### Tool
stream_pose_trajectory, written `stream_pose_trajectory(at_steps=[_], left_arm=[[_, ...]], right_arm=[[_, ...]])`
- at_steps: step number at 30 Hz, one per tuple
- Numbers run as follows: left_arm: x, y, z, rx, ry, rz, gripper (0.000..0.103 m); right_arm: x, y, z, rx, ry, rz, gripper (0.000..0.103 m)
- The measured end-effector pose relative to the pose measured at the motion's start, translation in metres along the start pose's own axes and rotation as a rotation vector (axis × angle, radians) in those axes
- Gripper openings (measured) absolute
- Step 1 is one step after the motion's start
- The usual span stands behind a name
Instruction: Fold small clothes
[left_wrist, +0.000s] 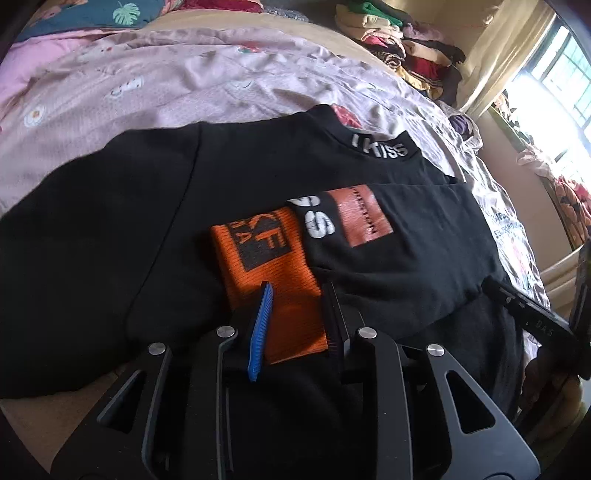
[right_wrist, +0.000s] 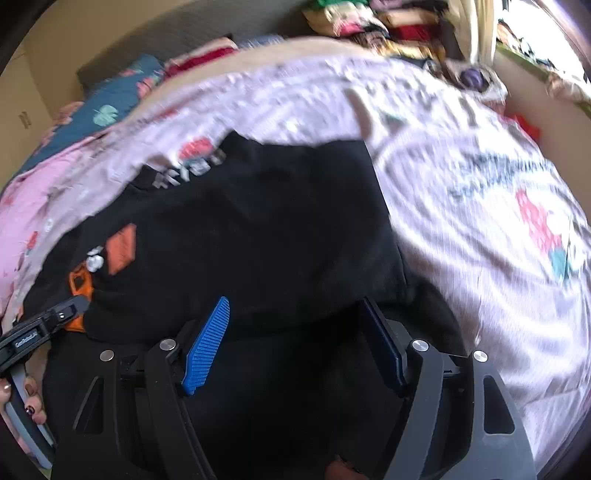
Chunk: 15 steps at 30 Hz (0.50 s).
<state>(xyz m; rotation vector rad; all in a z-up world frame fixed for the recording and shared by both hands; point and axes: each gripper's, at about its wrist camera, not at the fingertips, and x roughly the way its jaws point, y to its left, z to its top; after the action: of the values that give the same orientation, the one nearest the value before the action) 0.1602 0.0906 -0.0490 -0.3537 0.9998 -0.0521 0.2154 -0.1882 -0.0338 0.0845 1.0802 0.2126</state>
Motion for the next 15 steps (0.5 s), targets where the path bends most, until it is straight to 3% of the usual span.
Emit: stream_pose_trajectory(at_steps=[6, 11, 15], left_arm=[[-0.013, -0.002, -0.003, -0.008, -0.031, 0.004, 0.024], [-0.029, -0.005, -0.006, -0.018, -0.075, -0.002, 0.031], [-0.043, -0.007, -0.006, -0.020, -0.104, 0.003, 0.049]], right_arm=[[-0.018, -0.006, -0.015, 0.036, -0.074, 0.069, 0.073], [-0.047, 0.004, -0.023, 0.000, -0.141, 0.096, 0.086], [-0.066, 0.012, -0.025, -0.010, -0.178, 0.111, 0.093]])
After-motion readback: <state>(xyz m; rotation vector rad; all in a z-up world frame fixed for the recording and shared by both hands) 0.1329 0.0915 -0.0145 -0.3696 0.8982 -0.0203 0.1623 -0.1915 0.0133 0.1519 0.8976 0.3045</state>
